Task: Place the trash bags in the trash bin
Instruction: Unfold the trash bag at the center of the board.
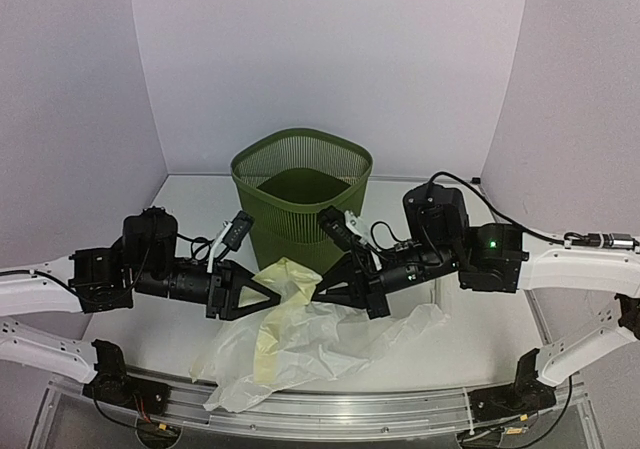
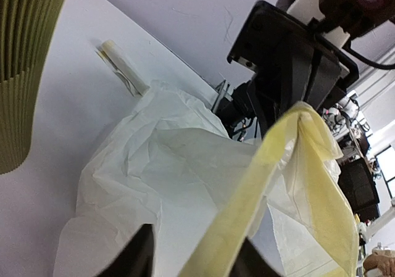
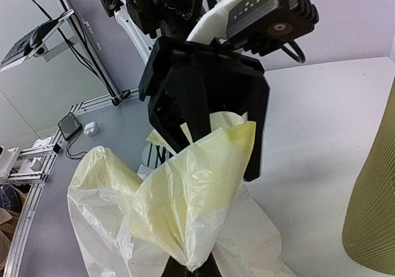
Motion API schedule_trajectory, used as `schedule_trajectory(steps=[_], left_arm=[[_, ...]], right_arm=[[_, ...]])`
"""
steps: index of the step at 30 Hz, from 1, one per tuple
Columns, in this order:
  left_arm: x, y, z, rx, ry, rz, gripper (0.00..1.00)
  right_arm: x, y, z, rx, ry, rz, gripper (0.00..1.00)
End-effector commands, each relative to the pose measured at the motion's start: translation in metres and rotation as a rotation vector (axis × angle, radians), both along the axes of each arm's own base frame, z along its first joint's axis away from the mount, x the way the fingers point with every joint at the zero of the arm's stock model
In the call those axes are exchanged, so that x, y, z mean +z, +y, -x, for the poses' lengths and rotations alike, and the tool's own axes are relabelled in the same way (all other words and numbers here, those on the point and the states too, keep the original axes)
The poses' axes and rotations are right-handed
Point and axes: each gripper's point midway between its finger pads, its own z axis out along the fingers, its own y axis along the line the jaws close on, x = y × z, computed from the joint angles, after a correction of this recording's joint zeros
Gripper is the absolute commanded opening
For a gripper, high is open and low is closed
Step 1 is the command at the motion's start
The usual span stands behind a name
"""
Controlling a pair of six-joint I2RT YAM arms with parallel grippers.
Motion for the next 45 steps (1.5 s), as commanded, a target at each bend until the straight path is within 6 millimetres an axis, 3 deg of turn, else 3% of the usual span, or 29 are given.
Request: schedule_trajectory(steps=[1, 3, 6, 9, 12, 16, 20, 24, 27, 28, 31, 37, 40, 45], left_arm=[[0.037, -0.01, 0.007, -0.086, -0.113, 0.097, 0.0], [0.037, -0.004, -0.015, 0.049, -0.126, 0.067, 0.0], [0.039, 0.017, -0.047, 0.273, -0.163, 0.019, 0.0], [0.052, 0.031, -0.055, 0.342, -0.212, 0.032, 0.0], [0.059, 0.036, -0.06, 0.371, -0.247, 0.013, 0.0], [0.059, 0.033, -0.062, 0.361, -0.272, -0.022, 0.0], [0.059, 0.03, -0.065, 0.36, -0.295, -0.046, 0.0], [0.065, 0.021, -0.054, 0.268, -0.329, -0.022, 0.0], [0.065, 0.019, -0.052, 0.249, -0.355, -0.023, 0.0], [0.066, 0.018, -0.053, 0.25, -0.361, -0.025, 0.0], [0.068, 0.015, -0.055, 0.252, -0.361, -0.028, 0.0], [0.067, 0.012, -0.069, 0.324, -0.315, -0.057, 0.0], [0.062, 0.008, -0.076, 0.351, -0.265, -0.086, 0.0], [0.053, -0.003, -0.083, 0.372, -0.171, -0.151, 0.0]], right_arm=[[0.006, 0.0, -0.015, -0.093, -0.023, -0.005, 0.0], [0.002, -0.003, -0.032, -0.203, -0.021, 0.018, 0.0], [-0.011, -0.023, -0.073, -0.467, -0.053, 0.1, 0.0], [-0.027, -0.051, -0.096, -0.639, -0.112, 0.21, 0.0], [-0.029, -0.078, -0.111, -0.772, -0.153, 0.265, 0.02], [-0.023, -0.085, -0.107, -0.756, -0.169, 0.265, 0.1], [-0.023, -0.079, -0.09, -0.639, -0.165, 0.27, 0.0], [-0.019, -0.067, -0.073, -0.512, -0.155, 0.252, 0.0], [-0.01, -0.06, -0.073, -0.492, -0.171, 0.238, 0.0], [-0.009, -0.058, -0.071, -0.471, -0.182, 0.235, 0.02], [0.001, -0.052, -0.064, -0.418, -0.183, 0.207, 0.29], [0.017, -0.03, -0.021, -0.163, -0.087, 0.129, 0.63], [0.008, -0.011, -0.026, -0.155, -0.066, 0.161, 0.71], [-0.009, 0.013, -0.057, -0.306, -0.149, 0.239, 0.83]])
